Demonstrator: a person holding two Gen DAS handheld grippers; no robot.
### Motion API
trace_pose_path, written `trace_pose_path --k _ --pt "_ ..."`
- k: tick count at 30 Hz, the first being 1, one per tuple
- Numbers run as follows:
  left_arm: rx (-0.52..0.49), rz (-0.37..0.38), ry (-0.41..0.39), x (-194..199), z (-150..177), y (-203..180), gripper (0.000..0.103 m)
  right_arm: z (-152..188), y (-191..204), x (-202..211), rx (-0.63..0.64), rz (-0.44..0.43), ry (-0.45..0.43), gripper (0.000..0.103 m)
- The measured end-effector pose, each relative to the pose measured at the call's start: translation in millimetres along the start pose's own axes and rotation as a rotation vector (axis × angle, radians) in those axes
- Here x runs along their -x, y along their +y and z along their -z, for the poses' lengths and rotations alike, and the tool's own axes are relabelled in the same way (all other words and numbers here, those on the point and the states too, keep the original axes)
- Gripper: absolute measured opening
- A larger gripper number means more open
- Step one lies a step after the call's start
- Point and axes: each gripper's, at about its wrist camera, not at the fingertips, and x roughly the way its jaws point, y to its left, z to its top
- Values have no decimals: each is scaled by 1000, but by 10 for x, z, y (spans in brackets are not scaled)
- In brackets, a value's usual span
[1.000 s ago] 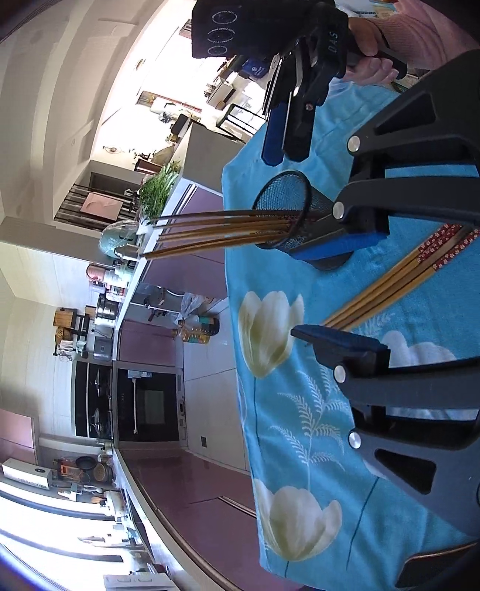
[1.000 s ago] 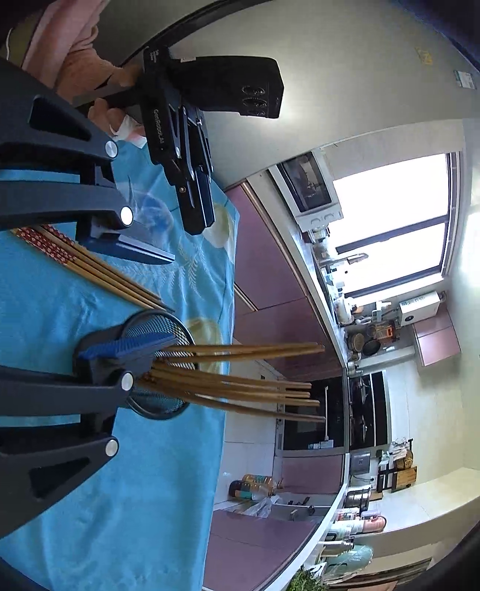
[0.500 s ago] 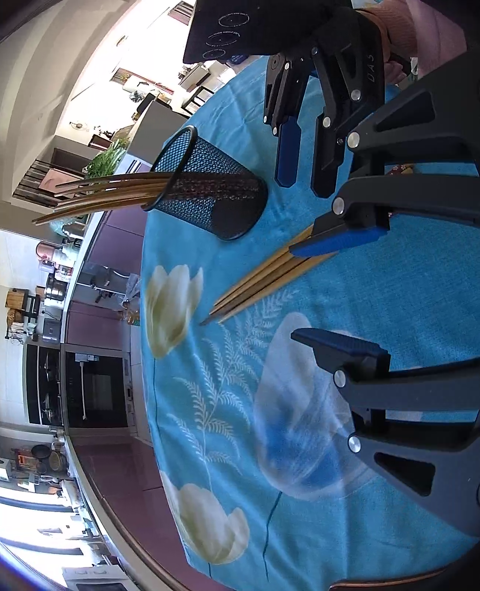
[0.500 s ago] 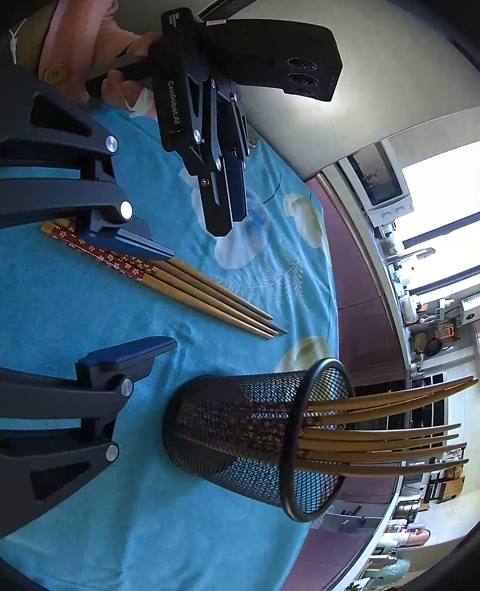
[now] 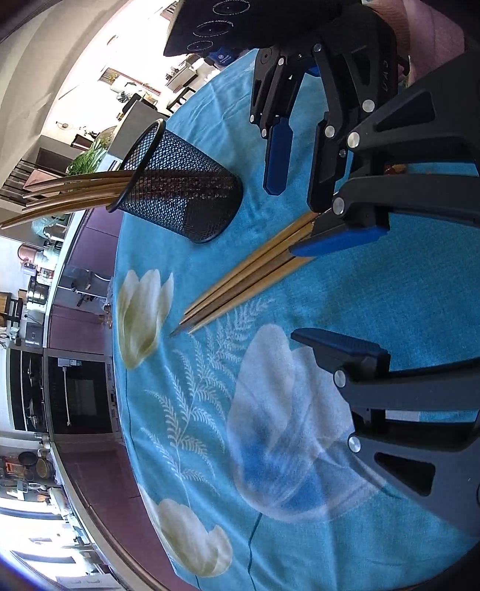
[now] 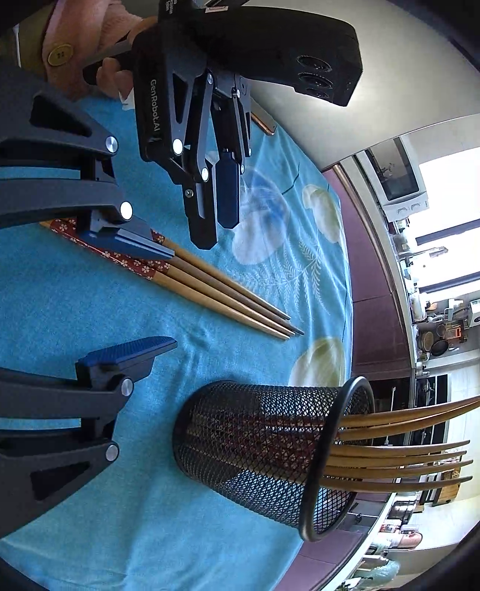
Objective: Organize utensils
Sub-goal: 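Withdraw both open tools from the cup back over the lying chopsticks, then close the right tool on a chopstick while the left tool grasps another chopstick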
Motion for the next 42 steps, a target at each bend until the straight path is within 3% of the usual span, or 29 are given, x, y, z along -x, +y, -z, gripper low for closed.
trace_pose_path --k 23,30,42 --pt "-51 -23 37 -152 -57 -118 40 12 -46 -12 -5 32 18 39" --pt "-57 -33 48 -139 -52 -94 32 18 -53 -8 -6 33 20 39" --pt "-54 -46 62 -175 -116 -47 27 -103 -36 -113 9 68 33 36"
